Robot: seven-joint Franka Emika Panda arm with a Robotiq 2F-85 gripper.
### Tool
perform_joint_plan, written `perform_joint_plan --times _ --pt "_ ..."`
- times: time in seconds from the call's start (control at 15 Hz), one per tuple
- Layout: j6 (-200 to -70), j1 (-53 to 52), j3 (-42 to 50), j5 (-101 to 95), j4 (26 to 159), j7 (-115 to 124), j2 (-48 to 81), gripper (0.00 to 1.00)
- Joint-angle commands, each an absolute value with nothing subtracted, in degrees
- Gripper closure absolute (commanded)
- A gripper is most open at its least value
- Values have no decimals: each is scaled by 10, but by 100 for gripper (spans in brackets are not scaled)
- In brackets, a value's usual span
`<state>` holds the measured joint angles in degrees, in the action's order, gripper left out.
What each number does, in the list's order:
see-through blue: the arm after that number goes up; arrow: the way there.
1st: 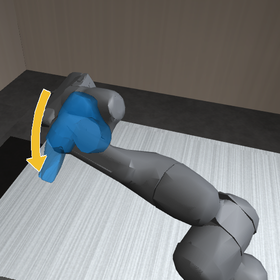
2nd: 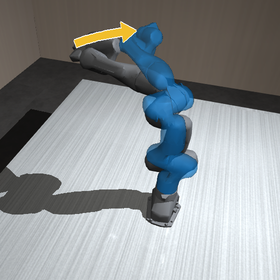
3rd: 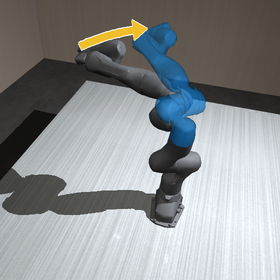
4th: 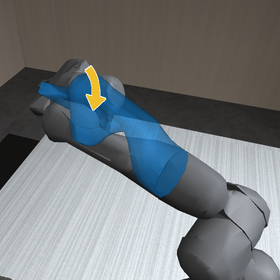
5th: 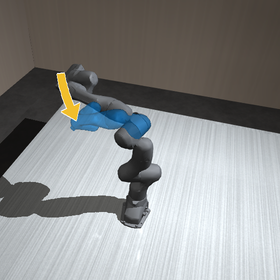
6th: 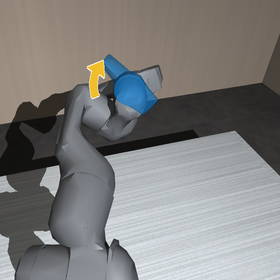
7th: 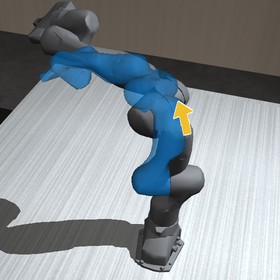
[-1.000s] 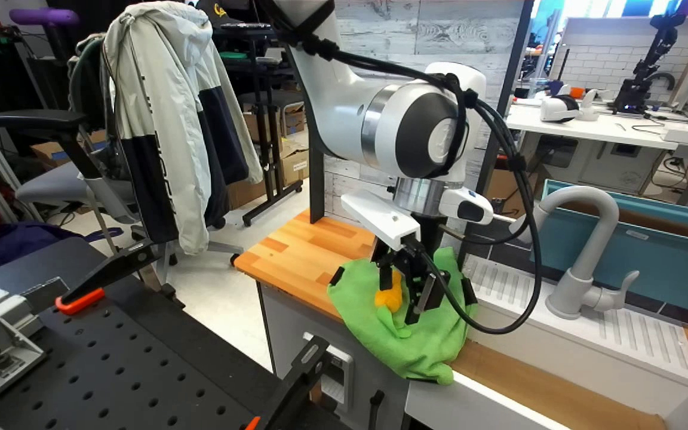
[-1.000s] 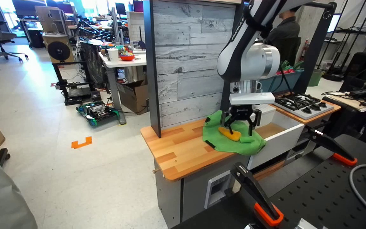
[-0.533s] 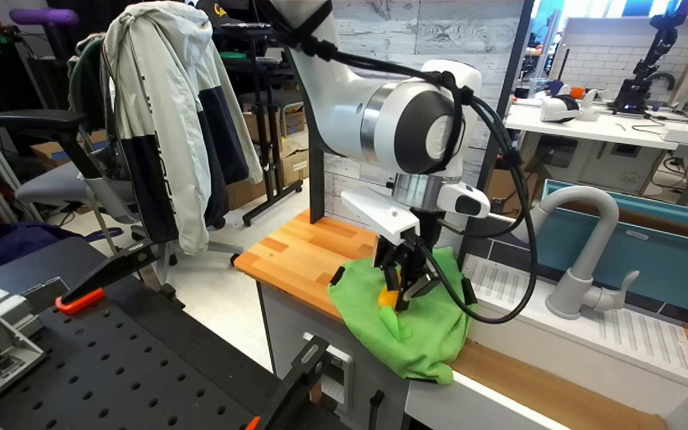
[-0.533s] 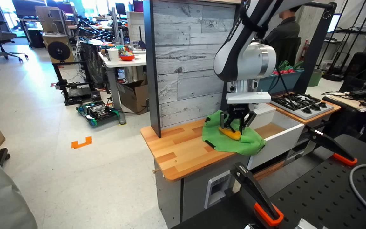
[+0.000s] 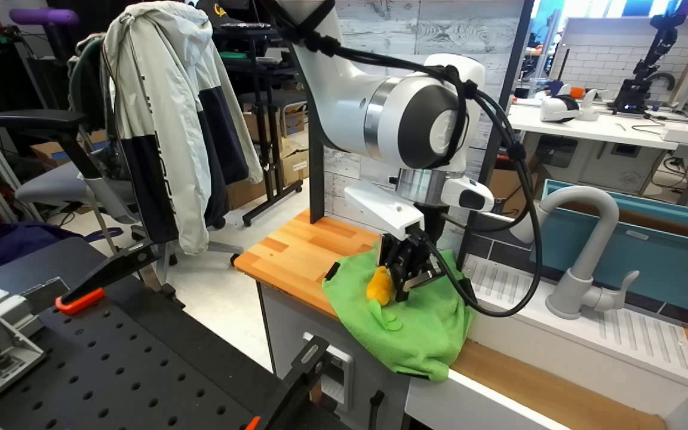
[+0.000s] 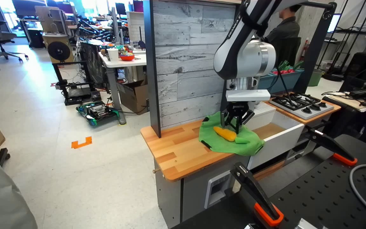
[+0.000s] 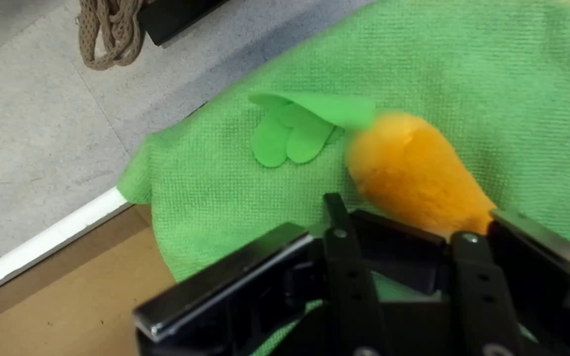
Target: Move the carrot plush toy off the green towel and place it on the counter top
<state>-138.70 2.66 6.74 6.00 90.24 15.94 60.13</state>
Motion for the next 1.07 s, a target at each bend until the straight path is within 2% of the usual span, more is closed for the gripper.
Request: perform_joint_plan --times 0.0,0.07,0.13,0.27,0.8,0.87,1.0 --pt "-1404 37 55 67 919 137 578 99" --pt "-1405 38 53 68 921 135 575 99" --pt "-1406 40 51 68 924 131 571 72" --pt "-1408 41 47 70 928 125 563 64" --pt "-1443 47 21 69 955 76 547 5" --pt "-1445 47 19 68 957 72 549 1" --pt "-1450 44 16 65 963 64 550 0"
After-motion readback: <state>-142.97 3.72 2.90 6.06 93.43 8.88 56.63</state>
